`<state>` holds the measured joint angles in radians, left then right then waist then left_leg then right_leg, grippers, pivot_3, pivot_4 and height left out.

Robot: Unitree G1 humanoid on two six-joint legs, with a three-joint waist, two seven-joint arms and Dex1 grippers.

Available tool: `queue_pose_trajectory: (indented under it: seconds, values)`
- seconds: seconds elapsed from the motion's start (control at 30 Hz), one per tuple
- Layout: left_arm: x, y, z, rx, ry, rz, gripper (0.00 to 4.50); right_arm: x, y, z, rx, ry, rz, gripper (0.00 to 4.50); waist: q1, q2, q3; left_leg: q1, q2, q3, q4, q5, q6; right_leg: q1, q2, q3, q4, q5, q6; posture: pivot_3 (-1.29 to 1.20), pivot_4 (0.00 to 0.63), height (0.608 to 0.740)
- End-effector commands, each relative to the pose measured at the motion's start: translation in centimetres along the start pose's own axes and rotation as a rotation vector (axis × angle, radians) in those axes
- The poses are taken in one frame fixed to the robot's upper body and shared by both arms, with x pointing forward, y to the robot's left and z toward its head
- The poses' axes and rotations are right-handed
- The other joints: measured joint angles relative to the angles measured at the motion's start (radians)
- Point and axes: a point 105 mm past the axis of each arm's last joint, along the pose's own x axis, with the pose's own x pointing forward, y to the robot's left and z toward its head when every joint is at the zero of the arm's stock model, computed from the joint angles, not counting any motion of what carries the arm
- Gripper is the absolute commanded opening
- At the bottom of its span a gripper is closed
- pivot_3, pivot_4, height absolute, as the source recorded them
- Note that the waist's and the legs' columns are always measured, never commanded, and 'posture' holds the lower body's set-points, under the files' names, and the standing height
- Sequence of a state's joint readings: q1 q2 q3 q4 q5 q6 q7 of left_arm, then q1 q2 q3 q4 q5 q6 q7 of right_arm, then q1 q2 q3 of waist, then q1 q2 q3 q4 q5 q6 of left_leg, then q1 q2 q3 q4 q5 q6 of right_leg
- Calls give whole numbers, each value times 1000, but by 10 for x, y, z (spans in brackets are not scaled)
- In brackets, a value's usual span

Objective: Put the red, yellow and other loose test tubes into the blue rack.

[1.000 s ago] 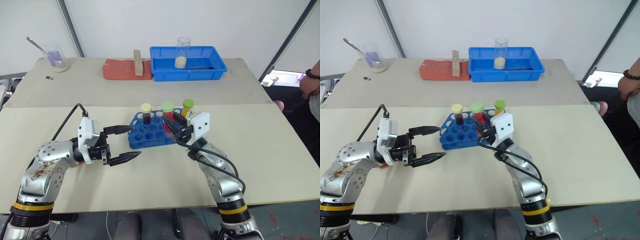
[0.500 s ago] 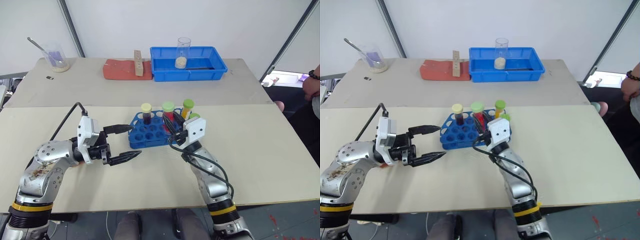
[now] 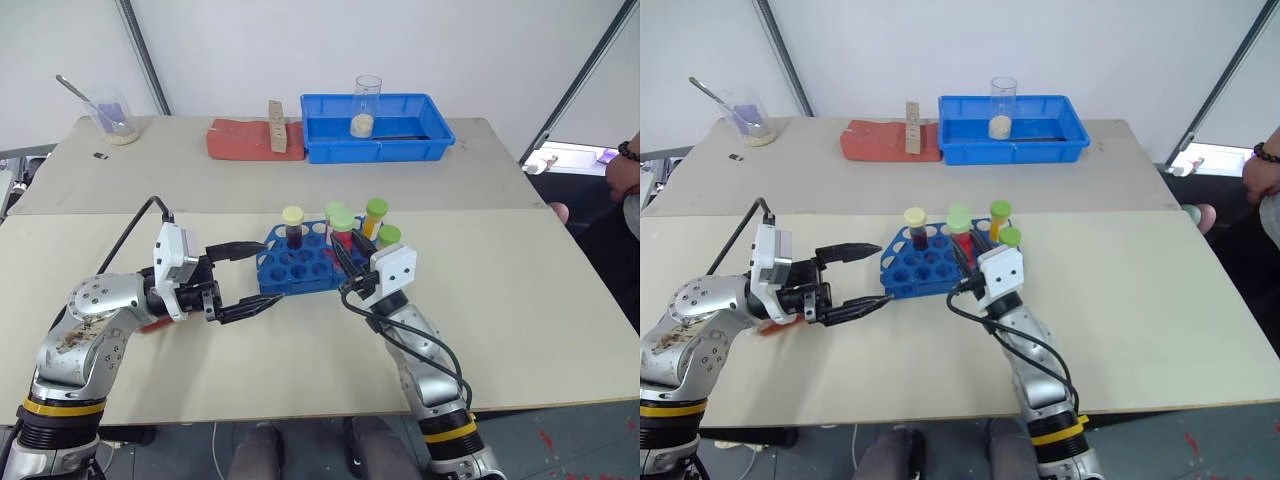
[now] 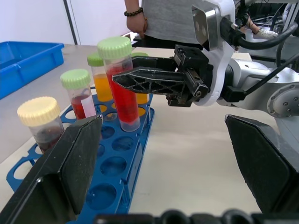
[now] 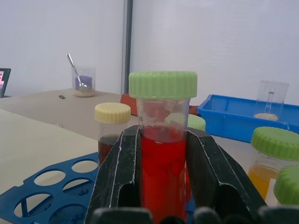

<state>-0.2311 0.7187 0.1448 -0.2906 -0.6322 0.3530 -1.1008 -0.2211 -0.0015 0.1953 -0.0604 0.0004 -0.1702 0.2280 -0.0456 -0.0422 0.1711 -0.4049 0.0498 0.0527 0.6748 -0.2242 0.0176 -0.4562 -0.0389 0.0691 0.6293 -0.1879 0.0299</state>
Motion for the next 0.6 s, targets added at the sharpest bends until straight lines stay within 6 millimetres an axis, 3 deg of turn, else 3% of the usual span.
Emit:
queue_pose_trajectory:
  seconds: [0.03,0.6]
  values:
    - [1,0,12,31,-28,-6,4500,-4,-2,-1,-5,8,-14,961,0,0,0,0,0,0,0,0,0,0,0,0,0,0,0,0,150,740]
    - [3,-9,13,41,0,-66,4500,3,4,-9,32,-2,-34,960,0,0,0,-1,0,0,0,0,0,0,0,0,0,0,0,0,150,740]
